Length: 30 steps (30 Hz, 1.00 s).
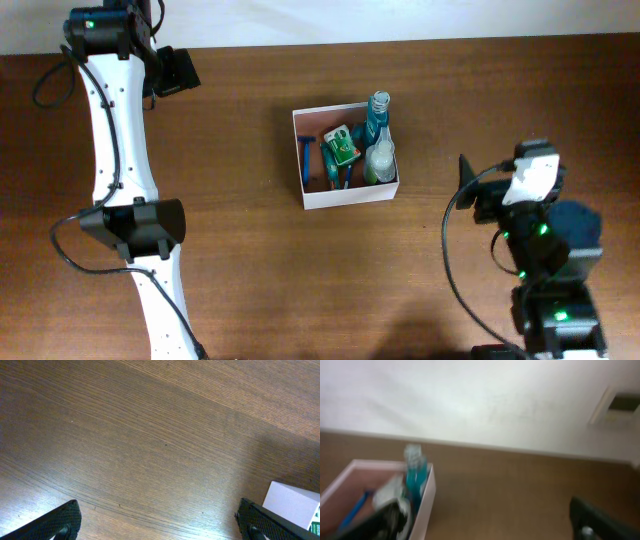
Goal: Pack container
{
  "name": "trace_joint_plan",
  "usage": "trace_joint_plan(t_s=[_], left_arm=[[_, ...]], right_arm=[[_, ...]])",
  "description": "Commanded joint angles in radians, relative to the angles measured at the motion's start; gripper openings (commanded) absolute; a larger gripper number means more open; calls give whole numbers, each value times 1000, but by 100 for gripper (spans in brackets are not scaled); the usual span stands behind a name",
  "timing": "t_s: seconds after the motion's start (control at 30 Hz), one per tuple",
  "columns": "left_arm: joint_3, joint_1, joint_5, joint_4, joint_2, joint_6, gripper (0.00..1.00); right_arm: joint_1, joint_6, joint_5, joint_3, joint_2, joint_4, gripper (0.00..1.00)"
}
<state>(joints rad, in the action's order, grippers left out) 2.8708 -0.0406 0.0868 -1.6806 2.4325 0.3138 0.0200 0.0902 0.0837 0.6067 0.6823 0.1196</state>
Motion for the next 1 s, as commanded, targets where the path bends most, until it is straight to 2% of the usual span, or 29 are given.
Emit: trace_joint_plan(t_s=[0.0,0.13,0.33,0.97], left_arm=[[14,-3,8,0,-11,-5,99],[14,-3,8,0,-11,-5,99],[14,-3,8,0,-11,-5,99],[14,-3,8,0,-11,-5,99]], right_arm=[[6,7,37,-142,-103,-119,98],[6,7,37,-287,-259,-188,98],[6,7,37,-365,-409,-175,98],[6,7,37,-524,-670,-158,99]])
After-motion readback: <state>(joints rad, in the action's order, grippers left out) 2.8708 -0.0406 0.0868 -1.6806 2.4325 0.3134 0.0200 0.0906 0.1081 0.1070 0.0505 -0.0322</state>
